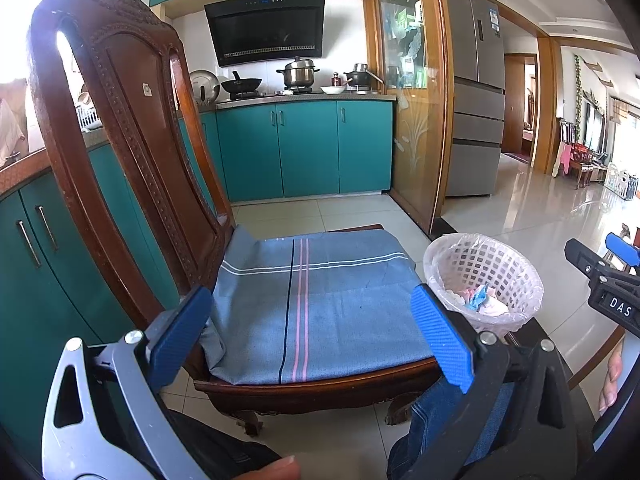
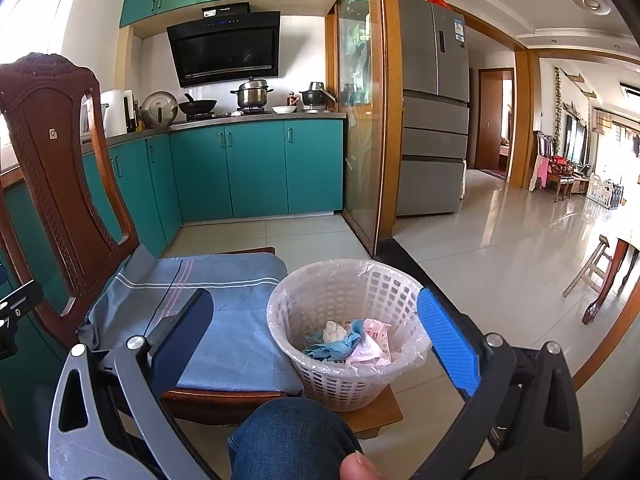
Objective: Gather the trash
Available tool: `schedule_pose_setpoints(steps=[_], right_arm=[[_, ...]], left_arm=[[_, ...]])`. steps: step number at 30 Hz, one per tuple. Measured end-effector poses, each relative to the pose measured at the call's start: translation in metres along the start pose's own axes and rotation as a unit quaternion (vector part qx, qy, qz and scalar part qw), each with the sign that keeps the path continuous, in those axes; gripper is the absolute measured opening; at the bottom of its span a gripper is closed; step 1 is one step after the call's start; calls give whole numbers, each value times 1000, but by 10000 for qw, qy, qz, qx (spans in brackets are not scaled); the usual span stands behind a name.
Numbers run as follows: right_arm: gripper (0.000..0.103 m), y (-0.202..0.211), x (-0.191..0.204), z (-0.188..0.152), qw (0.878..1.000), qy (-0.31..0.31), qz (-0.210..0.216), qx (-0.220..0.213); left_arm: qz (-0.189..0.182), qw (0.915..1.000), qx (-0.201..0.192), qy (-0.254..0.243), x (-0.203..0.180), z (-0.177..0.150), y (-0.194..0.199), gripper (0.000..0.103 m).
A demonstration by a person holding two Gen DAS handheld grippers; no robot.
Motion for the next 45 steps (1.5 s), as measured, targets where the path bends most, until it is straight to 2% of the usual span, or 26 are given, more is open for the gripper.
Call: schedule_pose_setpoints(steps=[31, 38, 45], right_arm=[[100, -6, 1, -4, 9999, 47, -89, 92], [100, -6, -1, -5, 9998, -11, -107, 143], [100, -2, -3, -9, 9996, -28, -156, 216]], left_arm=[[14, 10000, 83, 39, 0, -6, -6, 100], [0, 9999, -79, 85, 1, -5, 1, 100], [-159, 9997, 134, 102, -2, -11, -5, 100]])
Point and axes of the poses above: each gripper's, at about its wrist camera, not at the fingertips, and y roughly against the way its jaws point, x to its left, z to its top, the point moved 4 cm from there along -y, roughly the way its jaws point, and after that the axes turned 4 degrees about -x, right-handed, at the moved point
